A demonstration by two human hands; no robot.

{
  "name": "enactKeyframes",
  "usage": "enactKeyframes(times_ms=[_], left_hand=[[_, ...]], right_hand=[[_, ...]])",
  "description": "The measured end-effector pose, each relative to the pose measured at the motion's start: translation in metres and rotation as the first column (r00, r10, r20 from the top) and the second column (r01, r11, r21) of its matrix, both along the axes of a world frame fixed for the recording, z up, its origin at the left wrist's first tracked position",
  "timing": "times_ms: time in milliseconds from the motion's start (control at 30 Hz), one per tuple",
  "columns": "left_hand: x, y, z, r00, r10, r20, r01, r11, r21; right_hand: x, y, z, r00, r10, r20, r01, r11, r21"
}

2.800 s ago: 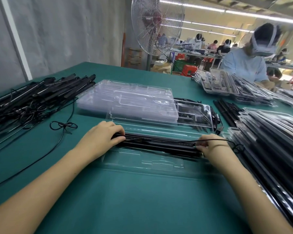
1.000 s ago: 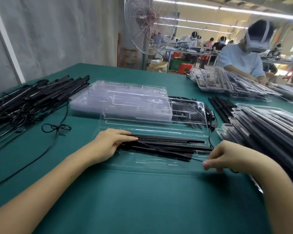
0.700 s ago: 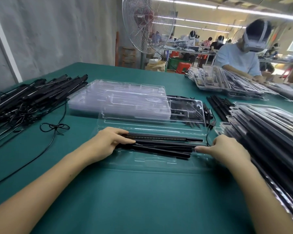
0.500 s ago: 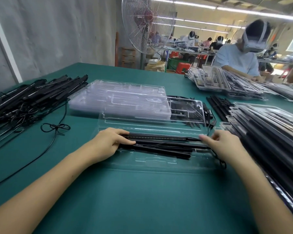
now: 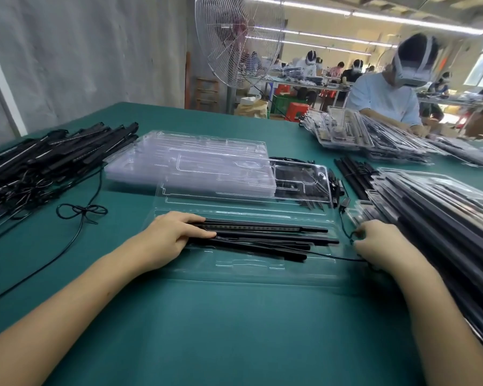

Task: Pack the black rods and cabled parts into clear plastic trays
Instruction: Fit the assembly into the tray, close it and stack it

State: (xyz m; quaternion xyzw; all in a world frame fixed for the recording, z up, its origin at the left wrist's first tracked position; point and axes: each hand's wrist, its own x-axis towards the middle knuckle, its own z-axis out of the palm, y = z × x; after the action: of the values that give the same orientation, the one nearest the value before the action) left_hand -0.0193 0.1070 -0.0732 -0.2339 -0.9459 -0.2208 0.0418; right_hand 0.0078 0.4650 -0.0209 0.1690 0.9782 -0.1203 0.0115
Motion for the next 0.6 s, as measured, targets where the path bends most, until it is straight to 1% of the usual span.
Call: enactKeyframes(times_ms=[33,67,100,133,167,200,233,267,333,400,433,500,567,600], left_hand=[[0.000,0.000,0.000,1.000,0.000,-0.001,0.000,1.000,-0.001],[0.000,0.000,0.000,1.000,-0.001,-0.003,0.001,1.000,-0.005],[0.000,0.000,0.000,1.000,-0.002,-0.006,0.002,1.000,-0.009],[0.000,0.000,0.000,1.000,-0.003,-0.009,0.003,1.000,-0.011],[0.000,0.000,0.000,1.000,-0.002,-0.008,0.002,1.000,-0.011],[0.000,0.000,0.000,1.000,0.000,-0.006,0.000,1.000,-0.010],[0.001,0.000,0.000,1.000,0.002,-0.004,-0.002,1.000,-0.012],[0.001,0.000,0.001,1.000,0.003,-0.004,-0.003,1.000,-0.016],[0.001,0.000,0.001,1.000,0.002,-0.009,-0.002,1.000,-0.020],[0.002,0.001,0.001,1.000,0.001,-0.013,-0.001,1.000,-0.018],[0.001,0.001,0.001,1.000,0.001,-0.015,-0.001,1.000,-0.020],[0.001,0.000,0.001,1.000,0.003,-0.014,-0.004,1.000,-0.025],[0.000,0.000,0.000,1.000,0.004,-0.015,-0.005,1.000,-0.021],[0.000,0.000,0.000,1.000,0.003,-0.017,-0.003,1.000,-0.020]], right_hand=[[0.001,0.001,0.001,0.998,-0.022,-0.060,0.022,1.000,0.002],[0.002,0.003,0.002,0.983,-0.033,-0.179,0.029,0.999,-0.024],[0.003,0.002,0.004,0.933,-0.047,-0.358,0.018,0.996,-0.083],[0.005,-0.001,0.006,0.825,-0.074,-0.560,-0.022,0.987,-0.162],[0.009,-0.007,0.010,0.671,-0.112,-0.733,-0.096,0.967,-0.235],[0.013,-0.016,0.015,0.519,-0.150,-0.842,-0.200,0.936,-0.290],[0.017,-0.027,0.018,0.418,-0.168,-0.893,-0.319,0.893,-0.318],[0.019,-0.037,0.020,0.369,-0.148,-0.917,-0.435,0.845,-0.311],[0.024,-0.059,0.021,0.357,0.028,-0.934,-0.565,0.802,-0.192],[0.028,-0.073,0.018,0.341,0.212,-0.916,-0.633,0.772,-0.057],[0.030,-0.078,0.016,0.339,0.267,-0.902,-0.667,0.745,-0.030],[0.034,-0.086,0.011,0.376,0.350,-0.858,-0.736,0.675,-0.047],[0.036,-0.091,0.003,0.466,0.470,-0.749,-0.772,0.630,-0.085],[0.036,-0.093,0.000,0.531,0.532,-0.660,-0.786,0.600,-0.149]])
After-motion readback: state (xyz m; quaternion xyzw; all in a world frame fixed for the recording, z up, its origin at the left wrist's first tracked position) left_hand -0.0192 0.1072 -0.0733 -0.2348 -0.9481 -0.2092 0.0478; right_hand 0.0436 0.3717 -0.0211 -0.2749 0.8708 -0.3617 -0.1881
